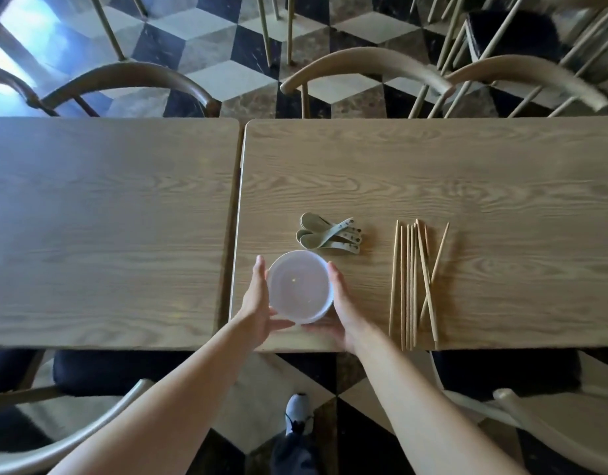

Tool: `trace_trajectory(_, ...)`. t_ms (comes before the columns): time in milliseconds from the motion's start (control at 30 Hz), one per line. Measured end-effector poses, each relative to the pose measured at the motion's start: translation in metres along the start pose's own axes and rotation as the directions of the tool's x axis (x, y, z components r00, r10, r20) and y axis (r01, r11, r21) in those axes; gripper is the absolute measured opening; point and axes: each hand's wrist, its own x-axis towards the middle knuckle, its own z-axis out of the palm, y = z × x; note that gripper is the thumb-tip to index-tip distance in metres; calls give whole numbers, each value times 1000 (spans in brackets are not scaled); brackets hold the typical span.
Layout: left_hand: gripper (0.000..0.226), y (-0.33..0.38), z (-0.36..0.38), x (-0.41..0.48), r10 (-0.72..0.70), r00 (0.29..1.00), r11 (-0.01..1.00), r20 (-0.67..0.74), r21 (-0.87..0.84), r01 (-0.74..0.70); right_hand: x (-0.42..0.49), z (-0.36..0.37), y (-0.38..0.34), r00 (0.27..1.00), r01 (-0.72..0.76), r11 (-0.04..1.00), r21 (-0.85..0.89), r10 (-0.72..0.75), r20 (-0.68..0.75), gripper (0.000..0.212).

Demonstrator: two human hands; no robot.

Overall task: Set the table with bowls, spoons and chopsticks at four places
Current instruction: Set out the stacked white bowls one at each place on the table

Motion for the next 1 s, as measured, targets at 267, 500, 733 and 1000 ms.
trace_trajectory(267, 68, -10, -1, 2, 5, 996, 996, 91, -91, 3, 1, 11, 5, 998, -37, 997, 61, 39, -40, 81)
trace_trajectory(500, 75, -12, -40, -25, -8, 999, 993, 52, -115, 14, -32, 50, 17, 995, -44, 999, 28, 46, -89, 72)
trace_trajectory(733, 78, -3, -127, -74, 68, 994, 981, 83, -189, -51, -73, 136, 35, 999, 4, 997, -72, -8, -53, 71)
trace_trajectory(1000, 76, -9, -297, -157, 112, 990, 947, 85, -310, -80, -146, 295, 106, 999, 27, 989, -144, -31, -30, 68)
